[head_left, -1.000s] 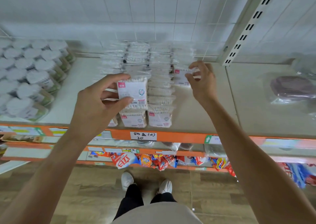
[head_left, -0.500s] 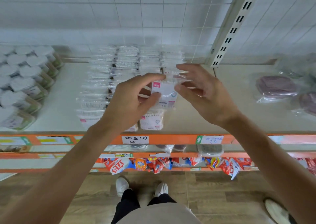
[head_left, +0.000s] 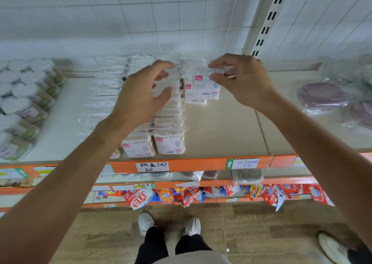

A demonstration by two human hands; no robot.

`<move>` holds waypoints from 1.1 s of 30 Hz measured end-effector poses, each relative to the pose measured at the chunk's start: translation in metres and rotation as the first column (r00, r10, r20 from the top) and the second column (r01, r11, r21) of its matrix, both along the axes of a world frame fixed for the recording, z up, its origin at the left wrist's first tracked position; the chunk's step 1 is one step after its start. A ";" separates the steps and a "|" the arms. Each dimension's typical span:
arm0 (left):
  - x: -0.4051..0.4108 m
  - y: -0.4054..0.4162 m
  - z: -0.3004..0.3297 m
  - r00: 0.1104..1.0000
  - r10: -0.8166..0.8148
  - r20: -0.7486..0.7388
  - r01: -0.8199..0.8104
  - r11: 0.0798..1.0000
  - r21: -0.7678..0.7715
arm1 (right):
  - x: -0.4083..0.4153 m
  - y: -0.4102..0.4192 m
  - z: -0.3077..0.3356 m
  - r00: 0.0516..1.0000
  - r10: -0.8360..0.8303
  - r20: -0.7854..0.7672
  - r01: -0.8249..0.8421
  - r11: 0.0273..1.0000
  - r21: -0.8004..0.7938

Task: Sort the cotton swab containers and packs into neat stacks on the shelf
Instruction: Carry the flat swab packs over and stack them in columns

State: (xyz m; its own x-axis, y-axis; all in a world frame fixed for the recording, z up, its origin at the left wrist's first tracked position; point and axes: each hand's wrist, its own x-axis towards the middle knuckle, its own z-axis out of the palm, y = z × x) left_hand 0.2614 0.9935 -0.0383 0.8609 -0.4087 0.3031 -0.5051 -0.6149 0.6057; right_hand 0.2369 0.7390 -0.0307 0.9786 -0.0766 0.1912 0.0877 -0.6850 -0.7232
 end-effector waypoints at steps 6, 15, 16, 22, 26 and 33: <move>-0.009 0.010 -0.019 1.000 0.011 -0.028 -0.011 1.000 0.013 | 0.028 0.000 -0.014 0.997 0.029 -0.068 -0.039 0.989 -0.143; -0.020 0.015 -0.023 0.998 0.037 -0.056 -0.037 0.999 0.003 | 0.026 0.016 -0.068 0.999 0.029 0.014 -0.028 0.994 -0.101; -0.022 0.015 -0.023 0.998 0.040 -0.055 -0.039 0.999 0.008 | 0.027 0.017 -0.071 0.999 0.033 0.014 -0.032 0.994 -0.108; -0.030 0.017 -0.025 0.999 0.024 -0.049 -0.022 0.999 0.038 | 0.028 0.016 -0.077 1.000 0.018 0.016 -0.016 0.994 -0.105; -0.031 0.018 -0.024 0.999 0.014 -0.043 -0.012 0.999 0.032 | 0.023 0.020 -0.072 1.000 -0.008 -0.006 0.007 0.995 -0.098; -0.030 0.043 -0.014 0.999 -0.033 0.005 0.033 0.999 0.018 | -0.026 0.026 -0.027 0.990 -0.134 0.054 0.140 0.980 -0.141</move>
